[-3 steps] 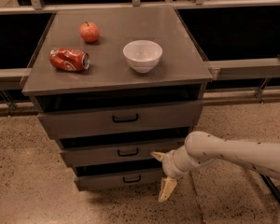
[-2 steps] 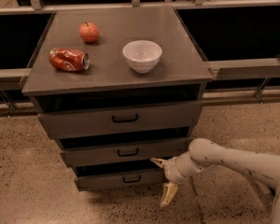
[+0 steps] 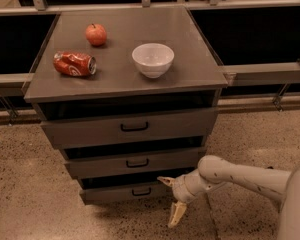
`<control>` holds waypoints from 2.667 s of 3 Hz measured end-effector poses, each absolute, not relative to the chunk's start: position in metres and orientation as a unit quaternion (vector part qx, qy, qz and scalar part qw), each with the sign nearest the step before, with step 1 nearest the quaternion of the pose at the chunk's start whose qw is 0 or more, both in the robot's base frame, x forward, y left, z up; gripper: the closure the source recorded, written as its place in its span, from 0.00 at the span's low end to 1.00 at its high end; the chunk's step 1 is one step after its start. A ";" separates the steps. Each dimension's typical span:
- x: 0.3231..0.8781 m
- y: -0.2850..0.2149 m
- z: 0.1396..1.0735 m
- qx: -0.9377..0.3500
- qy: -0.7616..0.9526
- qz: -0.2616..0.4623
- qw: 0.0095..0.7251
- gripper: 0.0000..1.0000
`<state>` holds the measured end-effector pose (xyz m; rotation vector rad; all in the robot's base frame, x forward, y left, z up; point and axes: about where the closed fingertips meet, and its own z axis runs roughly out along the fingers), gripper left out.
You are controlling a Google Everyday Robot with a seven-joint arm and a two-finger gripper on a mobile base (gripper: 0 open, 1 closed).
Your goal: Open bottom drawer
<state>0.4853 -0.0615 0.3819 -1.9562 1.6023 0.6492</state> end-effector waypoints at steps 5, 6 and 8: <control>0.566 -0.091 0.252 -0.744 0.578 0.174 0.285 0.00; 0.592 -0.105 0.217 -0.746 0.588 0.160 0.268 0.00; 0.616 -0.119 0.195 -0.745 0.596 0.157 0.254 0.18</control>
Offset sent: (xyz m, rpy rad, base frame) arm 0.0416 -0.0052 -0.1144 0.1385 -0.0418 0.1433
